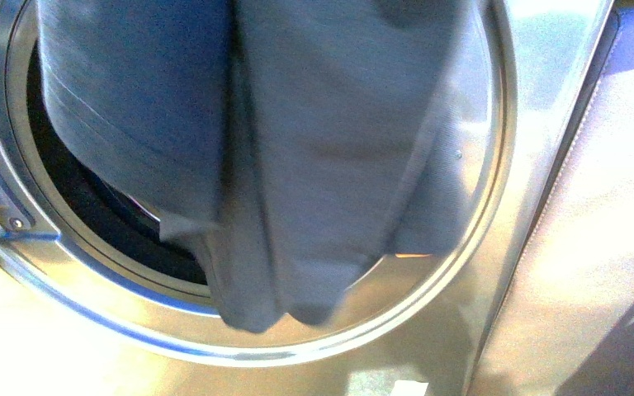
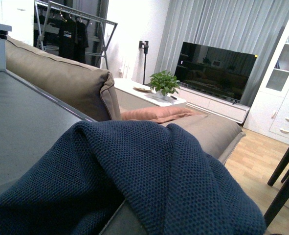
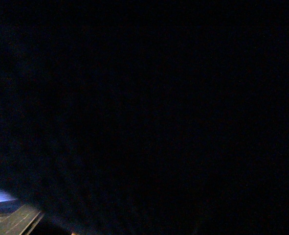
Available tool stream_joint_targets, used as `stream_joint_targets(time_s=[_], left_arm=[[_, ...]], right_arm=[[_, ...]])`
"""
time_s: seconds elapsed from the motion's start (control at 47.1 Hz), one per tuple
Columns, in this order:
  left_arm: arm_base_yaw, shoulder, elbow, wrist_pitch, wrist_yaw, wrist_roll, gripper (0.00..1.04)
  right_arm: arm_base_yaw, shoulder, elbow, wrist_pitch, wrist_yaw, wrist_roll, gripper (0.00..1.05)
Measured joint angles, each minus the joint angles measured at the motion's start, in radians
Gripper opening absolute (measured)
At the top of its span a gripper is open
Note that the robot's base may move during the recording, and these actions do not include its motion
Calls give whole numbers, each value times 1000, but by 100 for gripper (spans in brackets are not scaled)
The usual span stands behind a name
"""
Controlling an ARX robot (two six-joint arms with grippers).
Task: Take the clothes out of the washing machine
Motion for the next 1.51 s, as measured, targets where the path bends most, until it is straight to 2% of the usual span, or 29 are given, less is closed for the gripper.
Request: stream_joint_targets(time_s=[0.276,0.425,0.467,0.488,0.637,0.743,0.87,0.913,0.998,1.146,1.337,1.422,1.507], left_arm=[[0,0,0,0,0,0,9],[0,0,0,0,0,0,9],[0,0,0,0,0,0,9],[0,0,0,0,0,0,9],[0,0,0,0,0,0,9],[0,0,0,0,0,0,9],[0,0,0,0,1,0,9],[0,0,0,0,2,0,9],[0,0,0,0,4,-1,10],[-1,0,3,0,5,-3,31],[-2,0,5,0,5,-3,58],[-2,0,5,0,4,-3,73],[-2,0,5,0,4,-3,84]], right_arm=[[55,43,87,-112,220,-40,97],[75,52,102,-119,314,-62,96],[79,56,102,-108,339,-70,93],[82,61,102,-100,375,-82,88],[82,65,82,-55,439,-115,60],[72,61,60,-26,448,-125,46],[50,17,1,7,446,-135,21],[42,0,-18,15,443,-136,15],[29,-27,-45,28,436,-136,9],[-13,-90,-97,34,417,-132,8],[-109,-195,-163,24,385,-101,8],[-190,-277,-197,-5,346,-73,8],[-243,-326,-212,-29,311,-55,8]])
